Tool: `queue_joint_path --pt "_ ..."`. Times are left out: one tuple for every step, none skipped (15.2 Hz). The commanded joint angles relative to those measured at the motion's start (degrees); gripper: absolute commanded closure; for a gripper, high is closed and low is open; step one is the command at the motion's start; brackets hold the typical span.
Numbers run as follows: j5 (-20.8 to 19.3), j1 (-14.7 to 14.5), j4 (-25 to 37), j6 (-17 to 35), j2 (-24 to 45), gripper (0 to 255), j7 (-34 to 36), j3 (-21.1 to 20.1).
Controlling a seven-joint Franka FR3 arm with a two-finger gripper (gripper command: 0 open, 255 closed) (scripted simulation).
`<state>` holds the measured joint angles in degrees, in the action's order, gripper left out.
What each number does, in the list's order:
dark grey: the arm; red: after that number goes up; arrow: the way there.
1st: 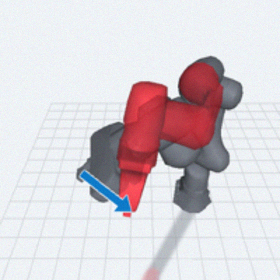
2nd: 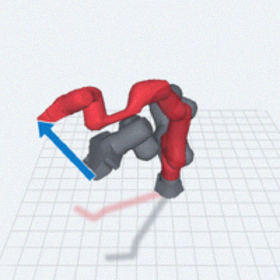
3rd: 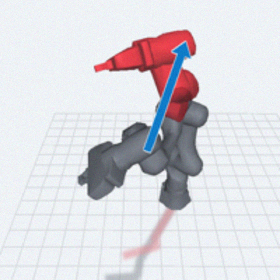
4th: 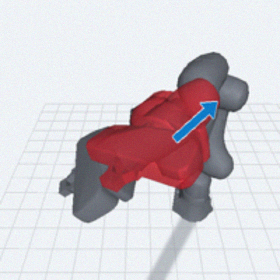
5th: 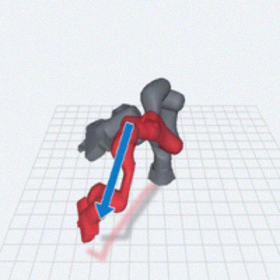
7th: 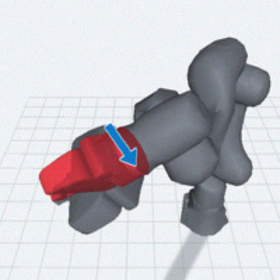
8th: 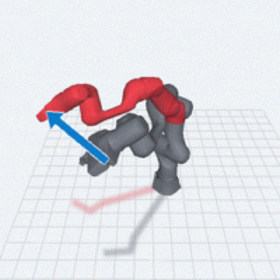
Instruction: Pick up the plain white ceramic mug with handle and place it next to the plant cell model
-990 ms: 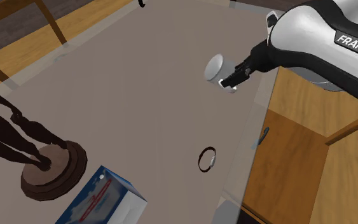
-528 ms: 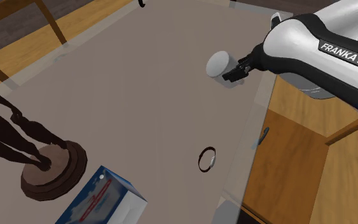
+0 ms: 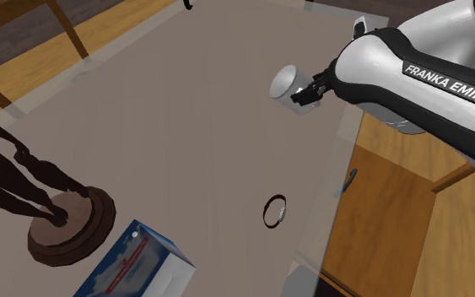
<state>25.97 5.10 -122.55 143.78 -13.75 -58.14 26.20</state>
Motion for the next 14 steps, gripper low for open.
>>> queue_joint_path --pt "-1.12 -0.31 -0.86 -13.74 -0.61 255 1.25 -0.37" --pt "-3.49 0.43 -4.66 -12.72 -4.23 255 3.20 -1.97" --pt "-6.14 1.34 -6.15 -13.11 -7.02 255 6.28 -3.93" --pt "-7.48 2.25 -6.42 -14.66 -8.84 255 7.01 -4.18" --pt "-6.78 1.69 -6.89 -13.19 -7.87 255 6.75 -4.29" --pt "-6.80 1.82 -6.43 -13.75 -7.88 255 6.49 -3.95" --pt "-6.76 1.81 -6.32 -13.82 -7.79 255 6.38 -3.86" --pt "-6.79 1.88 -6.79 -13.64 -8.05 255 6.26 -3.84" --pt "-6.79 1.88 -6.98 -13.51 -8.14 255 6.26 -3.88" --pt "-6.77 1.87 -6.81 -13.41 -8.06 255 6.28 -3.87" --pt "-6.77 1.87 -6.81 -13.41 -8.06 0 6.28 -3.87" --pt "-14.43 2.74 -5.67 -11.26 -7.41 0 5.75 -7.26" --pt "-22.33 4.09 -5.08 -8.91 -6.89 0 5.54 -11.08" --pt "-23.02 4.42 -5.05 -8.68 -6.83 0 5.48 -11.61"
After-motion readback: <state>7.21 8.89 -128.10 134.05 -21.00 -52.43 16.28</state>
